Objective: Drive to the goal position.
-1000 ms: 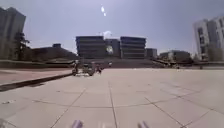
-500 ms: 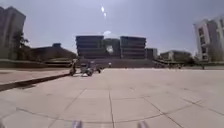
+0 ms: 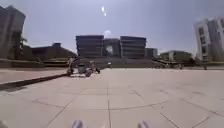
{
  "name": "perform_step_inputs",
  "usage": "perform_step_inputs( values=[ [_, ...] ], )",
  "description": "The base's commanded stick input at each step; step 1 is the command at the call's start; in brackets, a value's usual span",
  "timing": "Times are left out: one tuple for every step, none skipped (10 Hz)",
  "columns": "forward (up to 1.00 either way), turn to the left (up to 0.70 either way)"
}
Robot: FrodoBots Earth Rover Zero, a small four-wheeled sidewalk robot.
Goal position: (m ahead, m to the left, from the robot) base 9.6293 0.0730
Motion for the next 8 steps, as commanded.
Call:
perform_step_inputs(
  values=[
    [0.85,0.00],
    [0.85,0.00],
    [0.85,0.00],
    [0.85,0.00],
    [0.85,0.00],
    [0.85,0.00],
    [0.85,0.00],
    [0.85,0.00]
  ],
)
